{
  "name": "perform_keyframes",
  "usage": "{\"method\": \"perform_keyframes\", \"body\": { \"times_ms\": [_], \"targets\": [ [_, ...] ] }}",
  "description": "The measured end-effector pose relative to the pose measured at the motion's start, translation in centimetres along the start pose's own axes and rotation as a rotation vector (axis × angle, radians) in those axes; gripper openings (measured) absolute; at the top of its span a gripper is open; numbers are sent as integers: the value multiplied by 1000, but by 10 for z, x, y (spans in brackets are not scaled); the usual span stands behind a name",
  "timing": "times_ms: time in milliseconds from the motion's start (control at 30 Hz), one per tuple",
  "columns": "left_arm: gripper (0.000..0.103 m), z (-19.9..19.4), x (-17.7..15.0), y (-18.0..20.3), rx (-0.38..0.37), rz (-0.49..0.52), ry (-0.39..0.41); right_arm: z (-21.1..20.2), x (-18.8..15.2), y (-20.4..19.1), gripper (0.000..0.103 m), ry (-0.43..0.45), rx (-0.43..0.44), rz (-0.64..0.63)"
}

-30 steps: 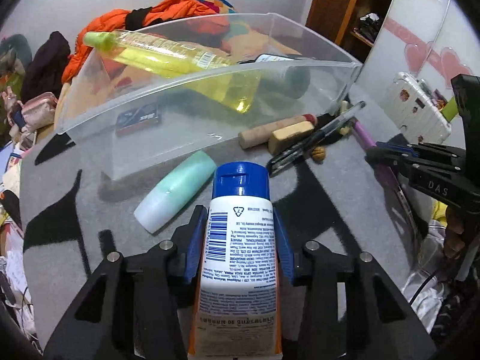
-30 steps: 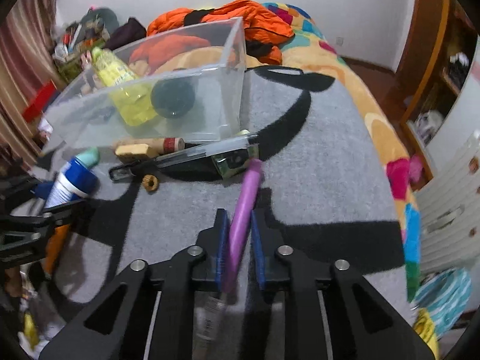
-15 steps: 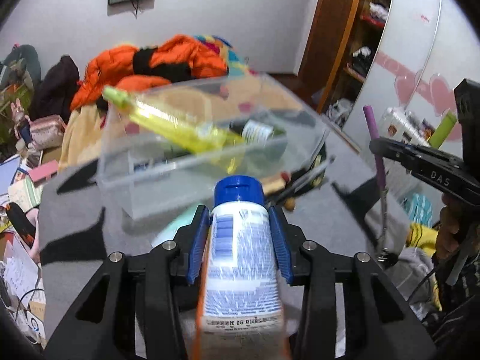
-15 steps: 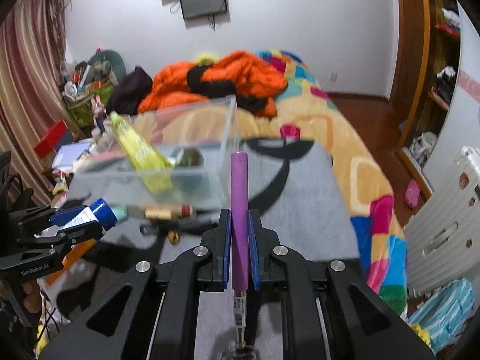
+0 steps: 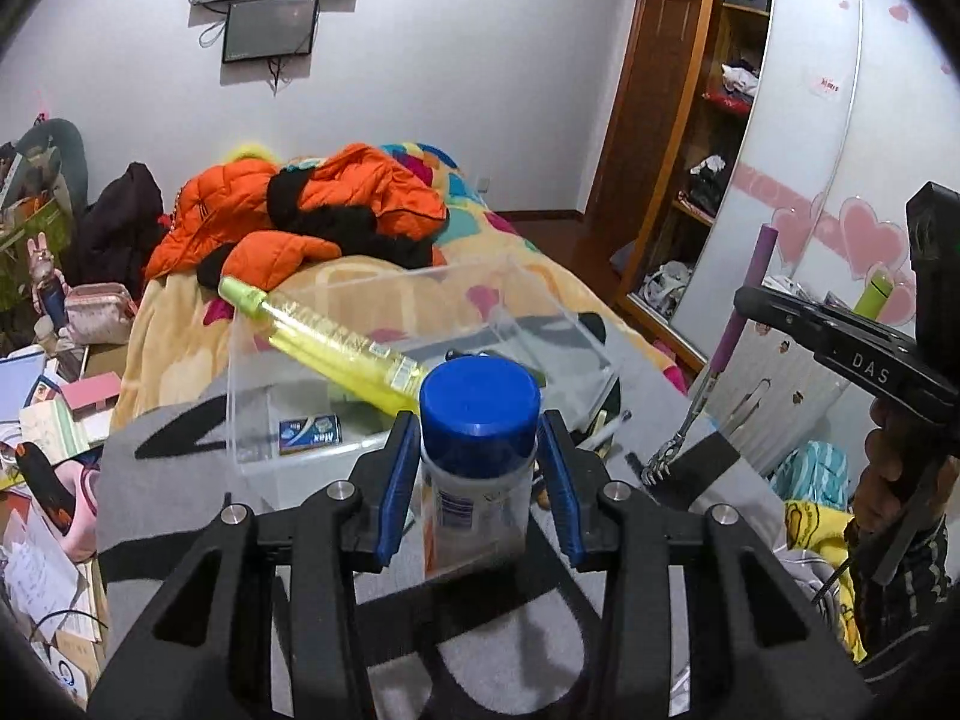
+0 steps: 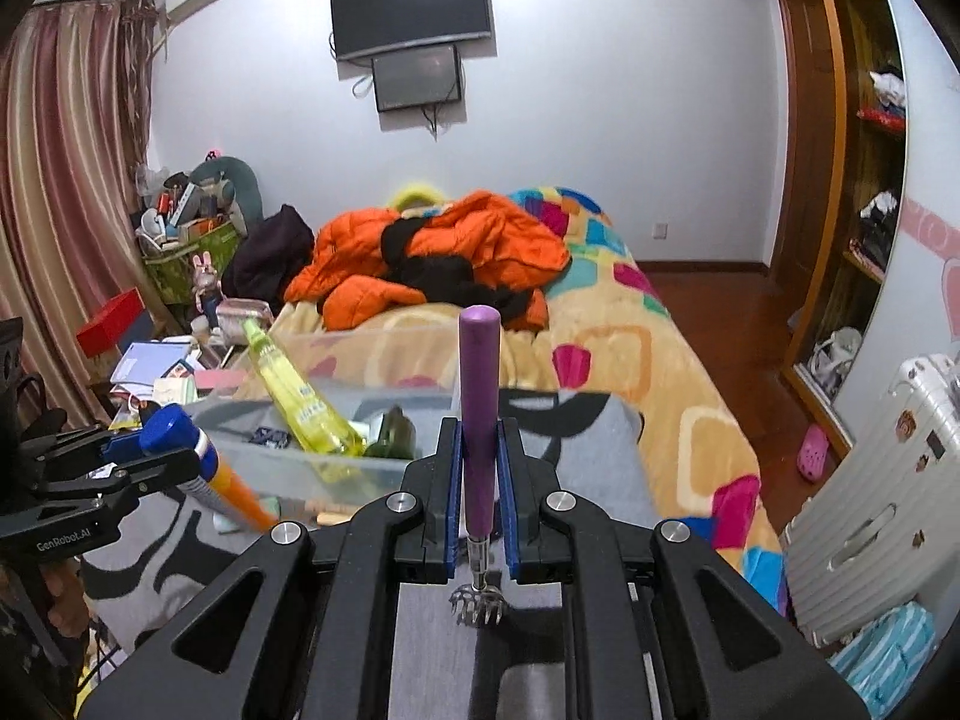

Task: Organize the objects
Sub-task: 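Carry the sunscreen tube with the left gripper while the right carries the purple pen toward the bin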

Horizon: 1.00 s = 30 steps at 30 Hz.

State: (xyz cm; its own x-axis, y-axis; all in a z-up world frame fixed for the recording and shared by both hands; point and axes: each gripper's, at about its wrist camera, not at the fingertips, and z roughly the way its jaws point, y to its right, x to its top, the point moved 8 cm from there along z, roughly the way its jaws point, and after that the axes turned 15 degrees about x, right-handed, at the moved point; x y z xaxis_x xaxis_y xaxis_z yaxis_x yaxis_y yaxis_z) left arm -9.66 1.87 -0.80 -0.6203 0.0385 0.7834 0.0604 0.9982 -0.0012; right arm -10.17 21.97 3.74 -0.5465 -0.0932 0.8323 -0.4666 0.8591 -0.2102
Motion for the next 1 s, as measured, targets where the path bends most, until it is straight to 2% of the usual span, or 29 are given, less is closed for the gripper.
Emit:
{"method": "perform_keyframes", "body": {
  "times_ms": [433, 600, 867, 1000],
  "targets": [
    [40, -18, 39, -22, 51, -58, 101, -13, 54, -24, 10, 136, 47, -85],
    [40, -19, 55, -38, 85, -83, 133, -2, 72, -33, 10, 167, 68, -109],
    [40, 14, 64, -57, 158, -101, 114, 35, 79, -41, 10, 129, 73, -148],
    [40, 39, 62, -52, 115, -101, 69, 57, 77, -43, 10, 85, 40, -199]
  ]
}}
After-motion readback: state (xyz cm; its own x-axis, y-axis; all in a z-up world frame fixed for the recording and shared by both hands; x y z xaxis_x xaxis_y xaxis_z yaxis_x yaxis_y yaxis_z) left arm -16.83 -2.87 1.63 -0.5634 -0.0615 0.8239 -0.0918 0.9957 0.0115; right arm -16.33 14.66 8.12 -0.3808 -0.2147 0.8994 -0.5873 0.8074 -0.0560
